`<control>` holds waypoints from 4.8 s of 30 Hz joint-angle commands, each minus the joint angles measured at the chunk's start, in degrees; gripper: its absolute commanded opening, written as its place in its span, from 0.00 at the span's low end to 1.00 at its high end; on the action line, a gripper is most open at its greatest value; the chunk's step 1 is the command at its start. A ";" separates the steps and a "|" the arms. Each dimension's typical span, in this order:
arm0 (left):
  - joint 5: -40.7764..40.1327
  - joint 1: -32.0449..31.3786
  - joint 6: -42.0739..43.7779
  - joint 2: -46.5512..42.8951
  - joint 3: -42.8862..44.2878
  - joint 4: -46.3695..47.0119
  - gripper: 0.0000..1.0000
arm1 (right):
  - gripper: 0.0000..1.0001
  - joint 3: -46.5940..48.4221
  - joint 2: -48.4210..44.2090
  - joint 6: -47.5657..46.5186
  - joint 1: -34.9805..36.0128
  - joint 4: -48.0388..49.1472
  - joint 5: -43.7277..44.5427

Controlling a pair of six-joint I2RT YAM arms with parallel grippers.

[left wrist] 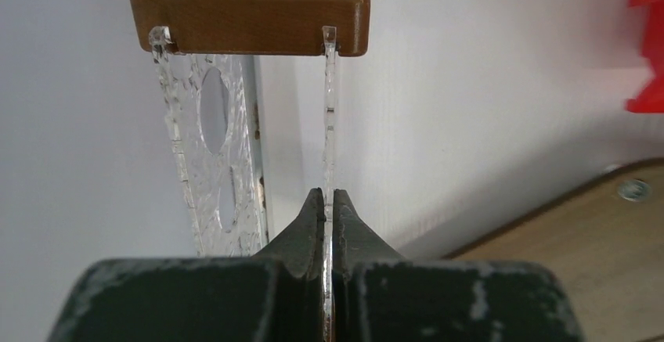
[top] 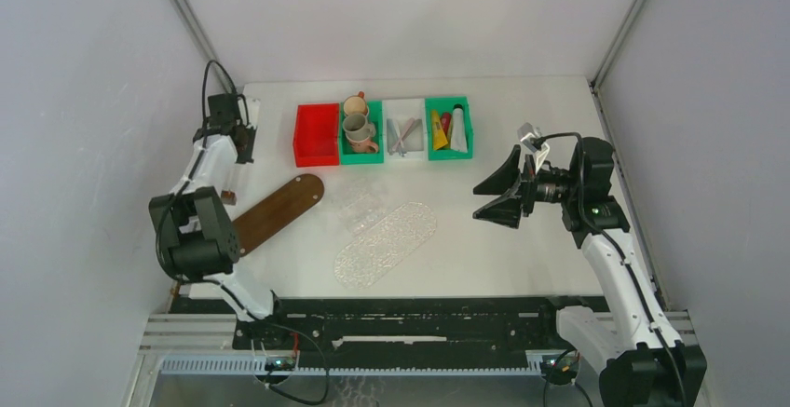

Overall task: Prepare toiletry sets of a toothbrush and toothpaste on the tray
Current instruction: Pick up the toothpaste holder from the center of the board, then place the toothpaste holder at the center of the board.

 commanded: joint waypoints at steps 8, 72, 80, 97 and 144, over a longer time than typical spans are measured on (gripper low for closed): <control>-2.10 -11.94 -0.46 -25.88 -8.70 3.16 0.00 | 0.86 2.36 -1.85 -3.98 -0.50 -1.01 -1.74; -26.93 -97.17 70.01 -13.92 -36.01 83.91 0.00 | 0.99 48.93 17.28 -30.59 0.64 -65.92 17.02; -26.74 -97.51 73.00 -12.14 -38.30 91.74 0.00 | 0.93 42.57 21.27 -30.25 1.64 -64.85 14.83; -26.65 -98.06 74.83 -11.09 -38.99 94.47 0.00 | 0.73 36.68 20.90 -26.14 4.27 -63.10 12.64; -42.70 -105.91 54.04 -10.64 -39.11 99.98 0.99 | 0.00 17.39 9.81 -1.04 -10.61 -32.28 -6.34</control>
